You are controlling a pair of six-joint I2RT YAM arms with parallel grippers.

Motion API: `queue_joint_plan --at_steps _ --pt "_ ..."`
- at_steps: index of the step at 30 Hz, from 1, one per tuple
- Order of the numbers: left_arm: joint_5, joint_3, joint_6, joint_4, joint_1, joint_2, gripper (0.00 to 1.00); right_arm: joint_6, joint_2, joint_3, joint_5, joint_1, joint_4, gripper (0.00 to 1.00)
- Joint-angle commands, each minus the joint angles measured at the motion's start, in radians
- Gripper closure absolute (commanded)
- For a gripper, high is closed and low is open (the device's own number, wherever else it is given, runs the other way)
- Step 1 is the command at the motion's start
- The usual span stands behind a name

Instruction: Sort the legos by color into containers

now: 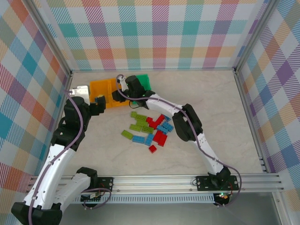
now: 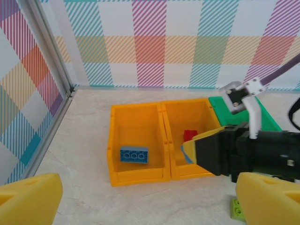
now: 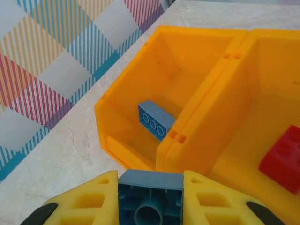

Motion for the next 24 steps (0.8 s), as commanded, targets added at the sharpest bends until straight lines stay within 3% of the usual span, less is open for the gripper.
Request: queue_joint_plan --at_steps 1,7,8,11,12,24 --pt "-0.025 -0.005 -0.020 0.023 0.009 -0.003 0.05 -0.051 0.057 0.167 -0.061 0.010 0.012 0.74" --pt "-0.018 -0.011 -0.026 0.025 0.009 -0.009 0.05 -0.036 0.311 0.593 -0.062 0.011 -0.139 0.72" --pt "-0.019 -0.013 -0.026 0.025 0.009 -0.008 0.05 -0.036 0.364 0.687 -0.058 0.011 -0.181 0.66" --pt "-0.018 -0.010 -0.029 0.019 0.009 0.000 0.05 -0.043 0.485 0.927 -0.042 0.011 -0.278 0.30" --pt "-0.017 -0.009 -0.028 0.018 0.009 0.001 0.05 -0.053 0.503 0.968 -0.039 0.011 -0.303 0.25" --pt "-0.018 -0.007 -0.025 0.008 0.009 0.019 0.05 -0.206 0.365 0.997 -0.038 0.011 -0.650 0.23"
